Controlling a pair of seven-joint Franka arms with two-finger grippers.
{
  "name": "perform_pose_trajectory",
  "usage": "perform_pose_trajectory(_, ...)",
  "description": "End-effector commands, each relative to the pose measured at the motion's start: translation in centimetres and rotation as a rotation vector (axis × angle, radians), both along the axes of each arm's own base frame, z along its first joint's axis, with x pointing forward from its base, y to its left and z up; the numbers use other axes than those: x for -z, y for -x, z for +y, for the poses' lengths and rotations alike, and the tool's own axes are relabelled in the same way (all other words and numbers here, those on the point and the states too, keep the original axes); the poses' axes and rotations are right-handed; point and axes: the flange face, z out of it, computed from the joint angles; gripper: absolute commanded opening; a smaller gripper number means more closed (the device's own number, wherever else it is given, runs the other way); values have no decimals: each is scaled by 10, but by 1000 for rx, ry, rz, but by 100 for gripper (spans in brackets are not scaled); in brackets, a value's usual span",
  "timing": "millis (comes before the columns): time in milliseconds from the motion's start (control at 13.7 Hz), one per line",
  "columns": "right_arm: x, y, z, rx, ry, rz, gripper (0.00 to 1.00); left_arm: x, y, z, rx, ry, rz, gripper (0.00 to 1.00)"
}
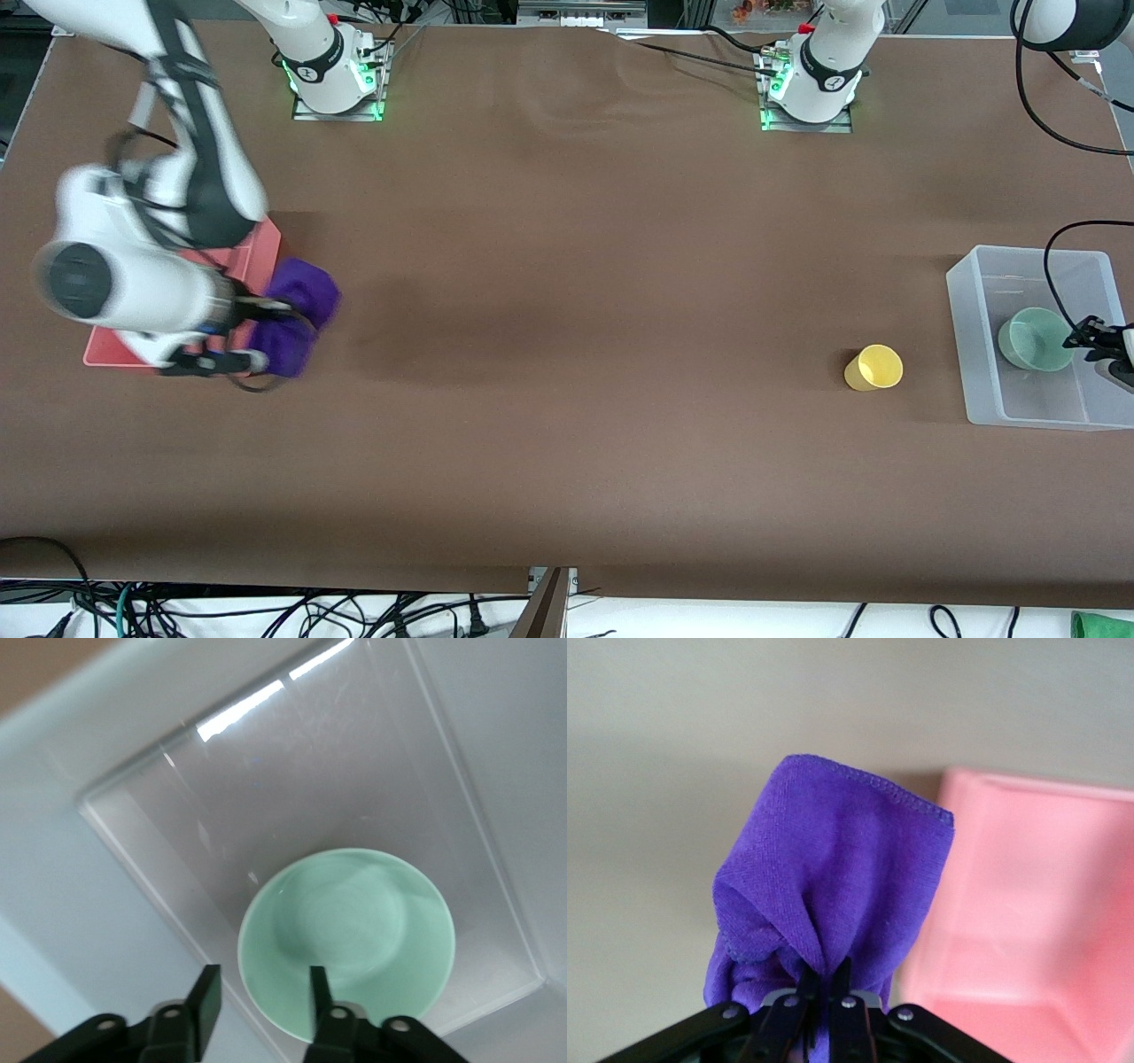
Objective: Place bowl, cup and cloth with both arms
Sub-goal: 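Drop the cloth into the pink bin while the left gripper reaches the yellow cup, then lift the yellow cup with the left gripper and move it over the bowl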
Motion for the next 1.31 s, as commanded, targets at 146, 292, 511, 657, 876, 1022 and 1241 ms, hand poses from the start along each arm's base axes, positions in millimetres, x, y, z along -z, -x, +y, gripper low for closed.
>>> perform_pose_trajectory(146,-11,34,-161,-102,-66,107,0,-81,-30,-100,-143,48,-15,100)
perform_pose_trajectory(292,3,46,-189,-79,-67,119,0,-78,-42,-161,-271,108,3,100)
perform_pose_trajectory(511,55,65,-204,-54,-66,134,0,-54,-41,-212,-363,175,23,100)
perform_pose_trajectory(657,93,78,-206,-52,-64,128,0,-20,-36,-233,-371,198,-1,100)
perform_pose_trajectory(876,142,92,-209,-57,-46,101,0,12,-29,-260,-426,209,-49,92)
perform_pose_trajectory(1022,147,93,-215,-50,-34,74,78,25,-26,-264,-439,213,-35,56)
perform_pose_trajectory(1241,104,76,-213,-20,-69,-1,100,36,-24,-264,-445,219,-15,0)
